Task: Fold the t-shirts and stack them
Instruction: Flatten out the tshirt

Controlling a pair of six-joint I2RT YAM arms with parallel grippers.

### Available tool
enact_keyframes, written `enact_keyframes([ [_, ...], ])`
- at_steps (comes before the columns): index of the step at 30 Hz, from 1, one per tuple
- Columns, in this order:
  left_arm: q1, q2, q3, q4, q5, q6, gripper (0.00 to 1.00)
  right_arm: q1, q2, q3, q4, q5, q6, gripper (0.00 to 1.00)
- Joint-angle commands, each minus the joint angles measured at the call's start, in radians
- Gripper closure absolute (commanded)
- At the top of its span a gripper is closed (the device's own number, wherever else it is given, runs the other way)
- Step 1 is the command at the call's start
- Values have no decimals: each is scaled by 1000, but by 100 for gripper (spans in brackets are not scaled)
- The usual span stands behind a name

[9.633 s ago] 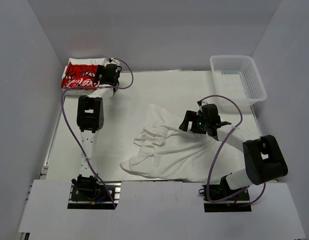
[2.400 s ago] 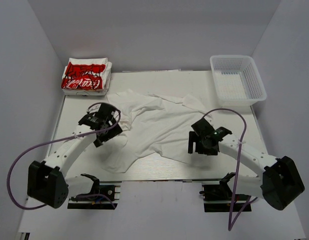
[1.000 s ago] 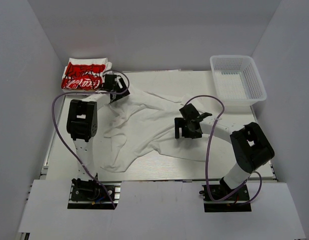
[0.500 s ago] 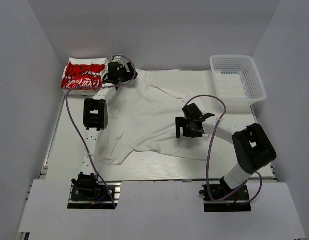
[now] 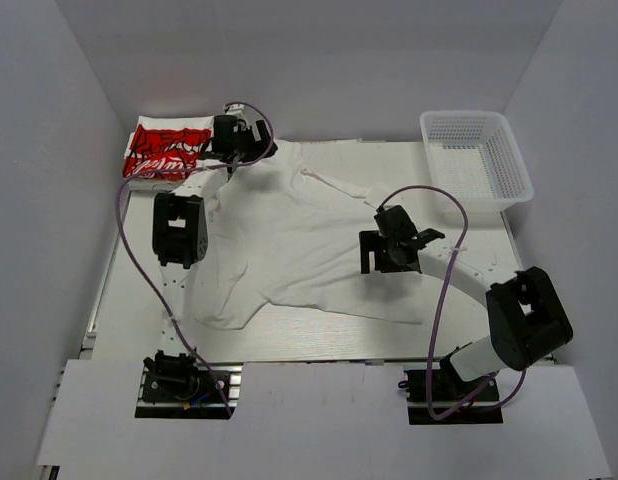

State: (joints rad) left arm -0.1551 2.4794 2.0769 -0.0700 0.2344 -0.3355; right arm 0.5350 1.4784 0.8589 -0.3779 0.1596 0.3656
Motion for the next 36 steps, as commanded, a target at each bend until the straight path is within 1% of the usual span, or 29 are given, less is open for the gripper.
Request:
enact_keyframes([
  [1,-52,-346,-188,-28,-12,44,1,-15,-50,26,-6,60,44,10],
  [2,-52,-399,-252,-15,-12,33,1,-20,-44,49,-3,63,50,10],
  [3,-66,-448,-382,-14,-12,24,1,-21,-29,77,-3,79,62,10],
  [4,-83,-497,-450,-4,-12,12,1,-36,-15,92,-3,84,84,10],
  [5,-92,-589,-516,-4,-12,-17,1,-41,-3,135,-4,87,93,10],
  [6,-112,-632,-651,21,0,-42,1,-53,52,181,-12,80,96,10],
  [7,-124,-670,-722,54,15,-59,1,-64,75,234,-13,75,96,10],
  [8,-136,-709,-853,88,37,-104,1,-72,120,261,-22,51,99,10],
  [9,-167,-767,-914,122,60,-131,1,-76,161,337,-23,41,93,10],
  [10,-184,-790,-970,206,80,-151,1,-84,180,360,-18,38,90,10],
  [11,-201,-807,-1050,229,92,-174,1,-96,224,380,-7,38,90,10],
  [12,-218,-818,-1080,246,108,-194,1,-98,270,402,-10,29,90,10],
  [13,-248,-827,-1103,257,108,-194,1,-101,316,467,-19,14,91,10],
  [14,-259,-827,-1133,257,88,-204,1,-112,339,489,-21,9,90,10],
  [15,-271,-827,-1146,257,88,-204,1,-112,397,523,-21,5,87,10],
  [18,-305,-809,-1190,266,88,-204,1,-119,453,578,17,-32,55,10],
  [19,-319,-809,-1213,275,79,-204,1,-122,508,600,31,-51,52,10],
  [22,-328,-798,-1236,266,37,-192,1,-127,578,687,27,-22,35,10],
  [24,-337,-787,-1236,217,0,-177,1,-138,621,716,28,9,21,10],
  [26,-337,-763,-1236,175,14,-166,1,-145,690,785,10,26,18,10],
  [31,-337,-754,-1307,164,39,-166,1,-196,819,902,-26,2,10,10],
  [33,-337,-743,-1318,132,13,-166,1,-213,861,955,-52,-14,15,10],
  [36,-337,-723,-1318,86,-20,-154,1,-244,923,1021,-62,12,16,10],
])
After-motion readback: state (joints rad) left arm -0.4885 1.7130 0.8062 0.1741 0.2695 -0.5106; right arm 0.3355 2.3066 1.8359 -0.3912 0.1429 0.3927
